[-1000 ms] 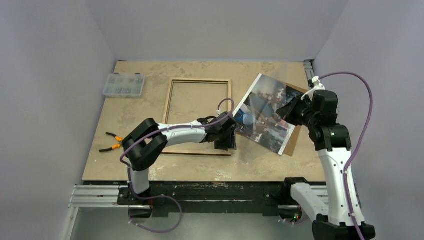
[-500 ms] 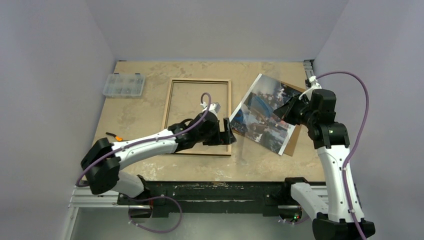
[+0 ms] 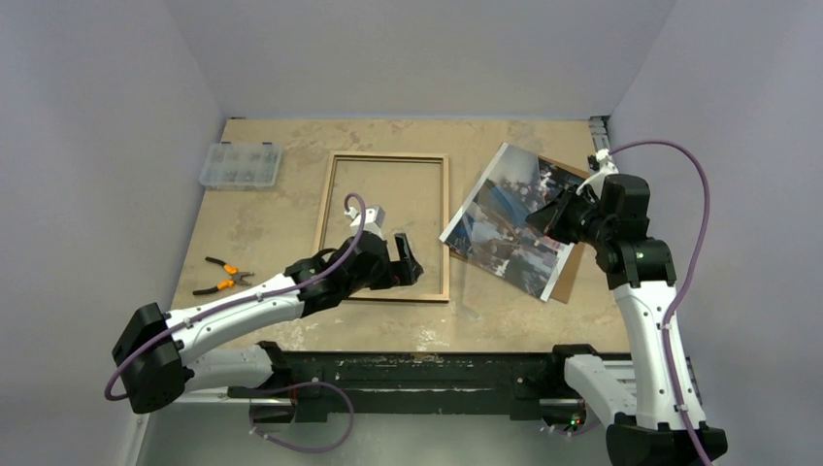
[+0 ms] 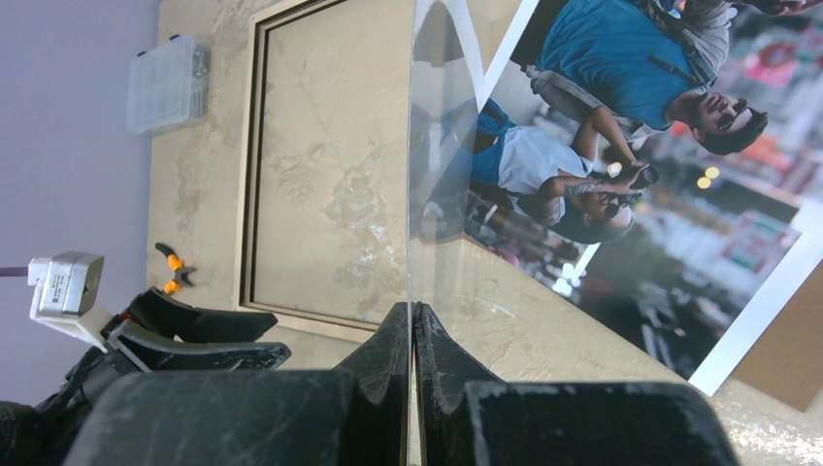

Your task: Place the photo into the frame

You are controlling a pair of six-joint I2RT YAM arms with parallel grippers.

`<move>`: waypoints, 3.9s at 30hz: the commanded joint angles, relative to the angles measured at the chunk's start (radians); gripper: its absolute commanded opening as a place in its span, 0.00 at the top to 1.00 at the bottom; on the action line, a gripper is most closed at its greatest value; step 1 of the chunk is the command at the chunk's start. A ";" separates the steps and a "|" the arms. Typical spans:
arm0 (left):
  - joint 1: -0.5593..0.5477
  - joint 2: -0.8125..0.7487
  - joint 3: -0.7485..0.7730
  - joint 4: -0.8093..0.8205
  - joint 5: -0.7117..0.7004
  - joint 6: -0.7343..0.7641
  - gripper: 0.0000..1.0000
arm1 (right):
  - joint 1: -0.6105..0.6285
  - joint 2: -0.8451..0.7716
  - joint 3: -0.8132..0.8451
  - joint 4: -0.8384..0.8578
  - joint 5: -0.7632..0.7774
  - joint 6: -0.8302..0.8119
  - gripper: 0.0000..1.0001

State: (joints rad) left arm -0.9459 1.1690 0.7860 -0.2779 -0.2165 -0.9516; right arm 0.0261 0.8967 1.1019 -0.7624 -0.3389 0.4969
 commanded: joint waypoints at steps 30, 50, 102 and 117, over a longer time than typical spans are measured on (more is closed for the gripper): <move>0.016 0.570 0.358 0.020 0.183 0.066 0.07 | 0.001 -0.010 0.065 -0.020 -0.013 -0.050 1.00; -0.022 0.799 0.442 0.178 0.399 0.000 0.12 | 0.001 -0.025 0.063 -0.037 0.015 -0.062 1.00; -0.140 0.555 0.247 0.176 0.352 0.047 0.19 | 0.001 -0.009 0.157 -0.043 0.022 -0.042 1.00; 0.081 0.027 0.081 0.058 0.265 0.089 0.08 | 0.001 0.009 0.148 -0.033 -0.023 -0.041 1.00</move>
State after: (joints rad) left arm -0.9619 1.3357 0.9791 -0.1902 0.0734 -0.8749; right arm 0.0261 0.9035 1.2224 -0.8459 -0.3328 0.4515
